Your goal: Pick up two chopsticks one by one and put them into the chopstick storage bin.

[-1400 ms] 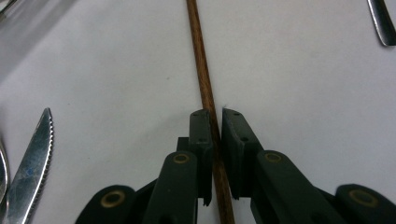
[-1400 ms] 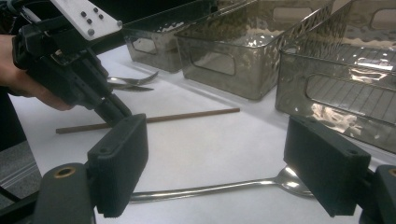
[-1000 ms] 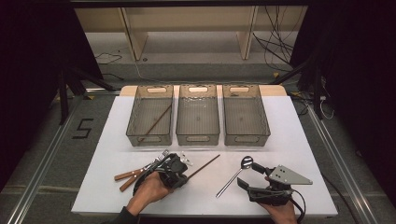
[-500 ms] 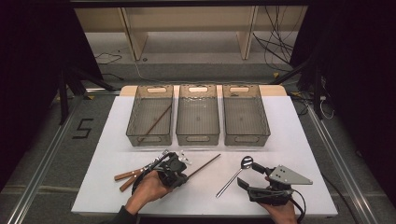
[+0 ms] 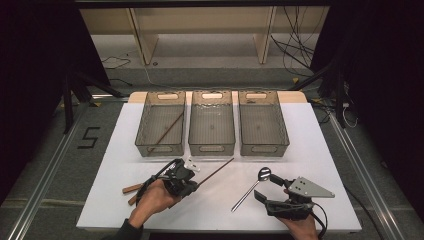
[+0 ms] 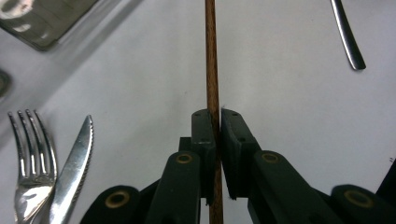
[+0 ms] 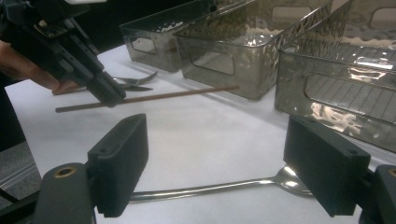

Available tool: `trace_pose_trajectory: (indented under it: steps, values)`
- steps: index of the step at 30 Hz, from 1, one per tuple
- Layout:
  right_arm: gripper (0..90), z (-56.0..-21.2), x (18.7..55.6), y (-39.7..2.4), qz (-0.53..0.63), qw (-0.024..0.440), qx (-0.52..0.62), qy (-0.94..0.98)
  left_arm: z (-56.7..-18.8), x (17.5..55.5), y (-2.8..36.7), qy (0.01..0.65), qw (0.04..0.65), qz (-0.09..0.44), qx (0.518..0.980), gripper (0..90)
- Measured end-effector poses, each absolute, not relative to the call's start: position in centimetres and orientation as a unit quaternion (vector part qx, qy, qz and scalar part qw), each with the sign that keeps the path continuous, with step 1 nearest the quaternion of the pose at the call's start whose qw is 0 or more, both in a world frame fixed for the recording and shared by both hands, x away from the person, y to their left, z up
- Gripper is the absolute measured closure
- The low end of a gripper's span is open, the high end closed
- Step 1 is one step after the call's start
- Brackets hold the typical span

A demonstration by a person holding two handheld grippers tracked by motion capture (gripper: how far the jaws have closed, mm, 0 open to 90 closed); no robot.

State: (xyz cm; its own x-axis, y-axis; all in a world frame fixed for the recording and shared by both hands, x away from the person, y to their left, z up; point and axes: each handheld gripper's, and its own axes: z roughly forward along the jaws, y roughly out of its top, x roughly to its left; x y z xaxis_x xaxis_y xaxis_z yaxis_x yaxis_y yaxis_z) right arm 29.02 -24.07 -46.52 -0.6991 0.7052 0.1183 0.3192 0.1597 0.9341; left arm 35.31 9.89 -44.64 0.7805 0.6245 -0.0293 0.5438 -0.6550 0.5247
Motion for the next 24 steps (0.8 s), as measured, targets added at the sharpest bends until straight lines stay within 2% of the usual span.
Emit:
trace_pose_trajectory:
  steps: [12,24]
  values:
    - [22.7,-46.5,29.0,-24.1,0.550,0.176,0.346,0.740,-42.6,35.3,11.4,0.329,0.296,0.077,0.894,84.1]
    - [22.7,-46.6,29.1,-24.2,0.549,0.176,0.348,0.739,-39.6,36.0,14.8,0.358,0.341,0.107,0.863,84.0]
